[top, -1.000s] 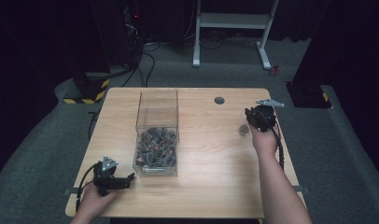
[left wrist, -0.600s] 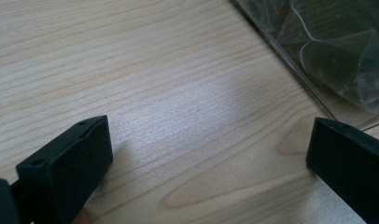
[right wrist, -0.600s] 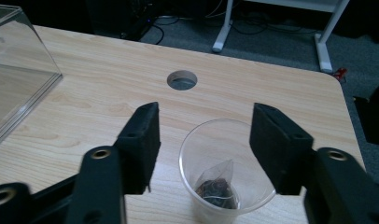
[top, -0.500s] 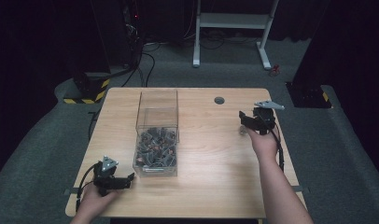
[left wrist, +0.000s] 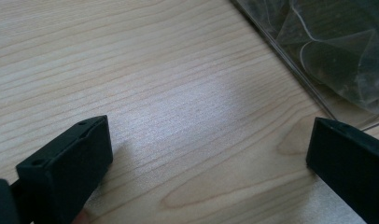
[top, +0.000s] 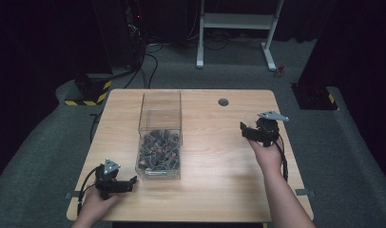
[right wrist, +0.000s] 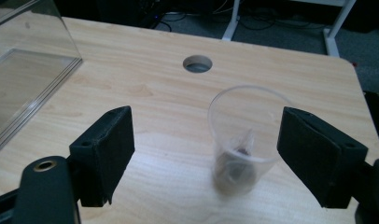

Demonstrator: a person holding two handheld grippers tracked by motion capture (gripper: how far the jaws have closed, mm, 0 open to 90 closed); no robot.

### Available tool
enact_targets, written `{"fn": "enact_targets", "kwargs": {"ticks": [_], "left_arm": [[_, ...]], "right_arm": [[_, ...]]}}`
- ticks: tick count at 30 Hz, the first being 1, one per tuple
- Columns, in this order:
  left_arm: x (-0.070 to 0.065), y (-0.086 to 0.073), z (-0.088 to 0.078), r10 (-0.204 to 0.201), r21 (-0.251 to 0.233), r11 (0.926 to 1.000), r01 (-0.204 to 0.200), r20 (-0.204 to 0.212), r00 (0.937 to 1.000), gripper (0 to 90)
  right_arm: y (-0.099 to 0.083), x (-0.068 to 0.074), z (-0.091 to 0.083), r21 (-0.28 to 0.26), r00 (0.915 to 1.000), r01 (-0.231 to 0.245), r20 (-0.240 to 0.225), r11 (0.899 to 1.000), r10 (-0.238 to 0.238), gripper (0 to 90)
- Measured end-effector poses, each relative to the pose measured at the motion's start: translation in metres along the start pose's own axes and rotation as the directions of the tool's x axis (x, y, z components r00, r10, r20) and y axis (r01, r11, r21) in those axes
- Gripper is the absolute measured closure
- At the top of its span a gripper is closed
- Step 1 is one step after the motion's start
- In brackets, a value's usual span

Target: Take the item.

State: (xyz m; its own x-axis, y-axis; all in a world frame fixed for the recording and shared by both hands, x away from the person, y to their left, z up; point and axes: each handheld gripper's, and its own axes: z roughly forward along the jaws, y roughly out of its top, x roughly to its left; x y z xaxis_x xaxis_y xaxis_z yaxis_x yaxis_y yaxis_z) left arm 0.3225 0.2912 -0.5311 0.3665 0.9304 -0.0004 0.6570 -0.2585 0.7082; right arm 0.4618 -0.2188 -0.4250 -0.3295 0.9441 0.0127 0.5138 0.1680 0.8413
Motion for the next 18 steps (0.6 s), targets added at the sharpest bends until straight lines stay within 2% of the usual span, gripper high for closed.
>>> {"fn": "enact_targets", "kwargs": {"ticks": [7, 8, 9, 12, 13, 14, 17, 18], "left_arm": [[0.000, 0.000, 0.000, 0.000, 0.000, 1.0000, 0.000, 0.000, 1.0000, 0.6], [0.000, 0.000, 0.000, 0.000, 0.000, 1.0000, 0.000, 0.000, 1.0000, 0.6], [0.000, 0.000, 0.000, 0.000, 0.000, 1.0000, 0.000, 0.000, 1.0000, 0.6], [0.000, 0.000, 0.000, 0.000, 0.001, 1.0000, 0.000, 0.001, 1.0000, 0.6], [0.000, 0.000, 0.000, -0.001, 0.000, 1.0000, 0.001, 0.000, 1.0000, 0.6], [0.000, 0.000, 0.000, -0.001, 0.000, 1.0000, 0.001, 0.000, 1.0000, 0.6], [0.000, 0.000, 0.000, 0.001, 0.000, 1.0000, -0.001, 0.000, 1.0000, 0.6], [0.000, 0.000, 0.000, 0.001, 0.000, 1.0000, -0.001, 0.000, 1.0000, 0.6]], "right_arm": [[-0.031, 0.009, -0.013, 0.012, 0.9993, -0.026, -0.026, 1.000, 0.026, 17.8], [-0.031, 0.009, -0.013, 0.012, 0.9993, -0.026, -0.026, 1.000, 0.026, 17.8], [-0.041, 0.011, -0.016, 0.018, 0.9994, -0.025, -0.022, 1.000, 0.026, 17.8], [-0.050, 0.013, -0.019, 0.029, 0.9996, -0.022, -0.015, 0.999, 0.022, 17.6], [-0.059, 0.015, -0.022, 0.034, 0.9996, -0.022, -0.018, 0.999, 0.022, 17.6], [-0.059, 0.015, -0.022, 0.034, 0.9996, -0.022, -0.018, 0.999, 0.022, 17.6], [-0.080, 0.020, -0.028, 0.047, 0.9995, -0.019, -0.025, 0.999, 0.020, 17.3], [-0.080, 0.020, -0.028, 0.047, 0.9995, -0.019, -0.025, 0.999, 0.020, 17.3]]}}
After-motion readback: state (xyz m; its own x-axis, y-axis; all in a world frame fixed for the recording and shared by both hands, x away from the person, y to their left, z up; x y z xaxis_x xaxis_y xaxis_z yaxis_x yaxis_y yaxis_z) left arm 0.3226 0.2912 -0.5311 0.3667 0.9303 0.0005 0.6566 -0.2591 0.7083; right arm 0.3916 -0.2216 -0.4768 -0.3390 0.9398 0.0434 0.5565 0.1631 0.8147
